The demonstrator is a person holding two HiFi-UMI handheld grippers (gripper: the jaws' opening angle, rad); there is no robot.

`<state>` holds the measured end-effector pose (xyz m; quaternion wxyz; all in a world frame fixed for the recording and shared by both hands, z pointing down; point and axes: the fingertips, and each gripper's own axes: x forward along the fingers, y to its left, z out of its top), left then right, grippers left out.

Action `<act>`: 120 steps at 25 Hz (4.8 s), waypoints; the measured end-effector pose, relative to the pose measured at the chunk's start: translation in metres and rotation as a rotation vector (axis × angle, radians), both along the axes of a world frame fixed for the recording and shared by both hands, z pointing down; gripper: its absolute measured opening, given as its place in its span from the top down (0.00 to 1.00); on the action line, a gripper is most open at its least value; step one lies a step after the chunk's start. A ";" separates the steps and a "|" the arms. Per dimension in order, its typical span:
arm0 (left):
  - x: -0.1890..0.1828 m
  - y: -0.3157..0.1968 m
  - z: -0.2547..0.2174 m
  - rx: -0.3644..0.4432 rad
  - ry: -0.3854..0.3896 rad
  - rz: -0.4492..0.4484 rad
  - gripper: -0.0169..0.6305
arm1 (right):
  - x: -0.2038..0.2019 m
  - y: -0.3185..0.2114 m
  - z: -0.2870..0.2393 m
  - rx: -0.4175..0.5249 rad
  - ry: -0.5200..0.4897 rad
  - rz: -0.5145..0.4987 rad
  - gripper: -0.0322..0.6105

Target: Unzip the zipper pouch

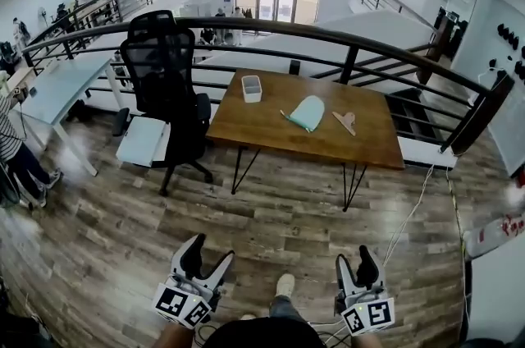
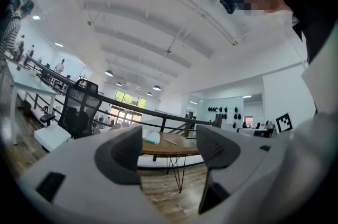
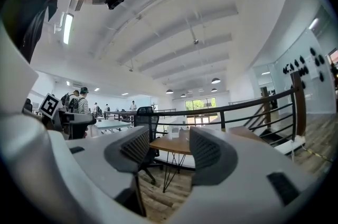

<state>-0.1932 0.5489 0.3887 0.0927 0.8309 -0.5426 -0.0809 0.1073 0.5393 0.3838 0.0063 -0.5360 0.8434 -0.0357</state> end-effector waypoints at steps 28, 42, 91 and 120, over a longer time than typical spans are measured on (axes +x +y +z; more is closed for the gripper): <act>0.109 -0.260 -0.004 0.006 -0.009 -0.004 0.49 | 0.117 -0.257 0.014 -0.012 -0.084 0.024 0.64; 0.058 -0.412 -0.005 0.008 -0.007 0.041 0.50 | 0.057 -0.401 0.001 -0.001 -0.039 0.046 0.65; 0.086 -0.663 0.081 -0.209 -0.039 -0.043 0.60 | -0.052 -0.680 0.205 -0.425 0.388 -0.647 0.65; 0.087 -0.699 0.147 -0.391 -0.030 0.081 0.61 | -0.042 -0.657 0.318 -0.691 0.646 -0.800 0.66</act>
